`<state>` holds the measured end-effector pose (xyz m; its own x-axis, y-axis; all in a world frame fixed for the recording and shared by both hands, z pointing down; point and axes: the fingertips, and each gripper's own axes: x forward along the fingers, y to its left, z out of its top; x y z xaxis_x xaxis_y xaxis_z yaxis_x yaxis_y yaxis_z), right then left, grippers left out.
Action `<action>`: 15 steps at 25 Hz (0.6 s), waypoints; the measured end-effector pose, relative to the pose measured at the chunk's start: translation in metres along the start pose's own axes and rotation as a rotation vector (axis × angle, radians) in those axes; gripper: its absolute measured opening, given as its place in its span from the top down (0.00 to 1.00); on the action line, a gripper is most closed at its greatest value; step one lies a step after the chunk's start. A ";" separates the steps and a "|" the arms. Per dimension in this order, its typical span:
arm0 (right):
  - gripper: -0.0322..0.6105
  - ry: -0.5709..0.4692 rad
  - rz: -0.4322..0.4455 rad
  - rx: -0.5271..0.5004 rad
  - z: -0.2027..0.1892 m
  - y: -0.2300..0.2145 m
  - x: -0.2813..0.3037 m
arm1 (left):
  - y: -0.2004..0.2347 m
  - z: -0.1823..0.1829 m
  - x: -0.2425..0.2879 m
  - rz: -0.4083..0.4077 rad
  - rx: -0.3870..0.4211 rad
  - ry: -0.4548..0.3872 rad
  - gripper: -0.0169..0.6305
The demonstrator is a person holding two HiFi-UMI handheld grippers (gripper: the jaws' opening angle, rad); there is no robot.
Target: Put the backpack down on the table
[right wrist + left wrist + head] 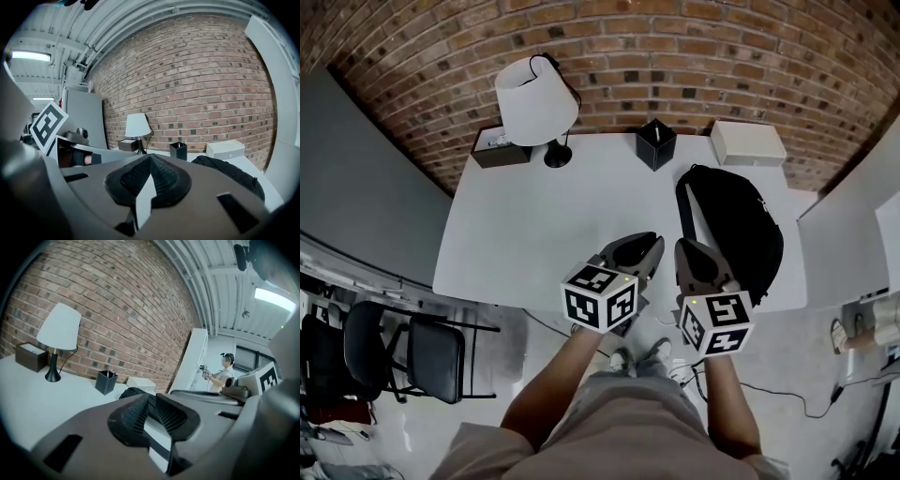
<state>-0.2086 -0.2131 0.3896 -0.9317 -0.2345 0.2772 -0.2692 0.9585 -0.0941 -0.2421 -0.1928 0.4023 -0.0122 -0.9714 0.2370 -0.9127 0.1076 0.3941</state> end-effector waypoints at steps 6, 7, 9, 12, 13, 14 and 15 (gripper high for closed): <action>0.95 -0.015 -0.010 0.012 0.005 0.023 -0.002 | -0.003 0.005 -0.024 0.009 0.087 -0.012 0.92; 0.95 -0.015 -0.014 0.013 0.006 0.025 -0.002 | -0.003 0.004 -0.026 0.012 0.093 -0.012 0.92; 0.95 -0.018 -0.019 0.013 0.006 0.030 -0.001 | 0.001 0.002 -0.032 0.025 0.105 -0.009 0.93; 0.95 -0.020 -0.022 0.005 0.004 0.040 -0.001 | 0.004 0.000 -0.041 0.044 0.121 -0.009 0.95; 0.95 -0.020 -0.023 0.000 0.003 0.042 -0.002 | 0.005 -0.001 -0.044 0.047 0.126 -0.012 0.95; 0.95 -0.019 -0.025 -0.005 0.003 0.045 -0.002 | 0.005 -0.001 -0.047 0.050 0.130 -0.014 0.96; 0.95 -0.018 -0.026 -0.009 0.002 0.047 -0.002 | 0.006 -0.001 -0.049 0.054 0.135 -0.017 0.96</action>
<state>-0.2202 -0.1683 0.3826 -0.9288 -0.2623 0.2619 -0.2914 0.9534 -0.0786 -0.2464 -0.1444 0.3938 -0.0685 -0.9685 0.2394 -0.9571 0.1315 0.2582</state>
